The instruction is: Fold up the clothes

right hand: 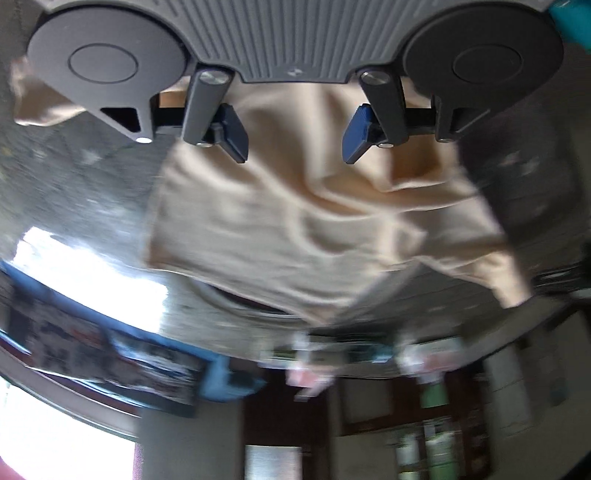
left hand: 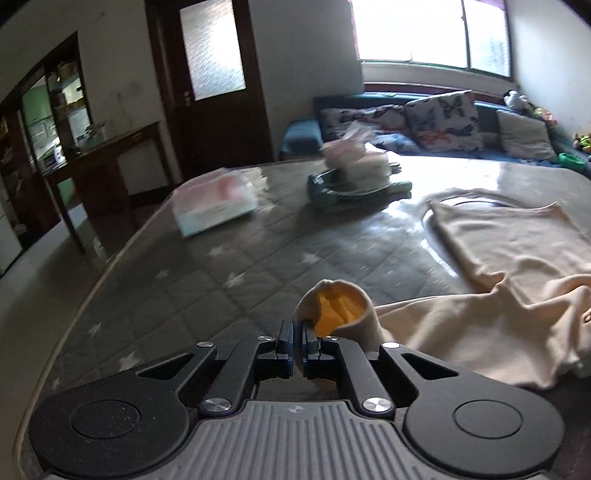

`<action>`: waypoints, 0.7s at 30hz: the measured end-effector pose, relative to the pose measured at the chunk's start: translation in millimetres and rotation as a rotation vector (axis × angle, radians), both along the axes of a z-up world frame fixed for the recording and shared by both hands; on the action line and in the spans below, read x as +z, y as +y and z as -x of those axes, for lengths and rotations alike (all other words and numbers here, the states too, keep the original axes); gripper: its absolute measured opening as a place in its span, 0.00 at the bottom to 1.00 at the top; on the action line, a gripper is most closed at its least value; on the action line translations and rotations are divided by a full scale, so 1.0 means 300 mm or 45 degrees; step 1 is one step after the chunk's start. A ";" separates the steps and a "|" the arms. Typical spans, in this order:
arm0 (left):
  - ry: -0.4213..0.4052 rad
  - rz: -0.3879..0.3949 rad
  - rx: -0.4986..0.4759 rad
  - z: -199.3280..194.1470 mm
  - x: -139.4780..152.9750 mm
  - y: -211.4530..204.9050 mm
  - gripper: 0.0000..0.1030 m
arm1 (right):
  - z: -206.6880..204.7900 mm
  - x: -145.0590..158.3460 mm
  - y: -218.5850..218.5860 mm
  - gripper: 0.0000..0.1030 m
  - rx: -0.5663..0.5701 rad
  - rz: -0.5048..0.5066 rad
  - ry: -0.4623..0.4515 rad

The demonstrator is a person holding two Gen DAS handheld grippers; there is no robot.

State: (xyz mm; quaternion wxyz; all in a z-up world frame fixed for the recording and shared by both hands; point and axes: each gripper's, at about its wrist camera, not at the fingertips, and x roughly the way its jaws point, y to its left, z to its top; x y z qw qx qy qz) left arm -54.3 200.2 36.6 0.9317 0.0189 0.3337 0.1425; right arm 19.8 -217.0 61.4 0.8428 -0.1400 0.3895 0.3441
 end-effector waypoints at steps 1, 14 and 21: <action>0.001 0.002 0.010 0.007 -0.002 0.007 0.04 | 0.020 0.003 0.013 0.53 0.033 -0.003 0.003; 0.018 -0.028 0.030 0.035 -0.005 0.035 0.04 | 0.133 -0.038 0.092 0.01 0.213 0.097 0.060; 0.037 -0.031 0.044 0.020 -0.020 0.045 0.05 | 0.212 0.001 0.109 0.15 0.305 0.151 -0.020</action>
